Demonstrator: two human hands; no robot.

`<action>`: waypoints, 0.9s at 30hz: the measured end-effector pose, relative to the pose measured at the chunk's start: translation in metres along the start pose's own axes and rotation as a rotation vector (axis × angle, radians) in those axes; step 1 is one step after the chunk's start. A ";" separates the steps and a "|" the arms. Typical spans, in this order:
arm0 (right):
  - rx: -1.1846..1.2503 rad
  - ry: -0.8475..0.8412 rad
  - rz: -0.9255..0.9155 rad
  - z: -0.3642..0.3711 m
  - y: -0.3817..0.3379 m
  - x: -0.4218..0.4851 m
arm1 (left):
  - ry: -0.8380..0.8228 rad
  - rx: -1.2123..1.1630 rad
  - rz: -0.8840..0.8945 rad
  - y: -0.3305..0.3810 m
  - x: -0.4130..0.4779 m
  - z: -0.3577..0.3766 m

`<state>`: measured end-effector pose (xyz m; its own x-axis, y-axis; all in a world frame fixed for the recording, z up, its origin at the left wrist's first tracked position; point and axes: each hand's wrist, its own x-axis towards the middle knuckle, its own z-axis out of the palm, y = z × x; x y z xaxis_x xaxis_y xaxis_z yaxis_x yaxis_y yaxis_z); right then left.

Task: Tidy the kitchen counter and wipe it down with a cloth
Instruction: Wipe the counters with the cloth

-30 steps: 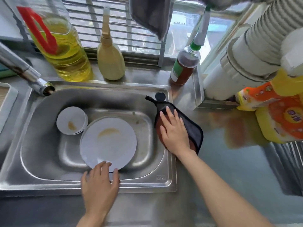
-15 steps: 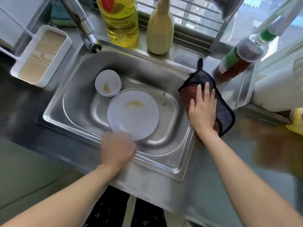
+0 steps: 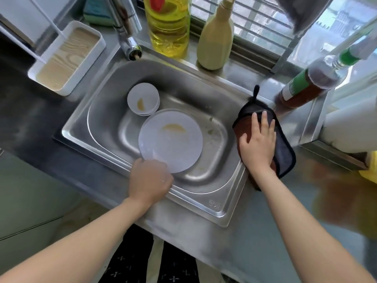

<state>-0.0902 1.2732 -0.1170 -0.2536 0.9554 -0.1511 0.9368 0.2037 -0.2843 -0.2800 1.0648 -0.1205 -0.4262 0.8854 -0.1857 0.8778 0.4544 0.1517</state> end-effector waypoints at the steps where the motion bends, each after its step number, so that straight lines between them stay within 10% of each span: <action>1: -0.006 -0.010 0.007 -0.002 0.000 0.005 | -0.009 0.006 0.000 -0.001 0.000 0.000; 12: 0.018 0.024 0.103 0.028 -0.025 -0.141 | -0.048 -0.273 0.080 -0.034 -0.055 -0.043; 17: 0.078 0.032 0.336 0.053 -0.077 -0.226 | -0.134 -0.247 -0.175 -0.094 -0.103 -0.039; 27: -0.015 -0.073 0.048 0.100 -0.236 -0.231 | -0.179 -0.117 -0.179 -0.163 -0.095 -0.036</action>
<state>-0.2767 0.9826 -0.1098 -0.2251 0.9462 -0.2326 0.9516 0.1622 -0.2611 -0.3907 0.9104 -0.0928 -0.5179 0.7629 -0.3870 0.7560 0.6198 0.2103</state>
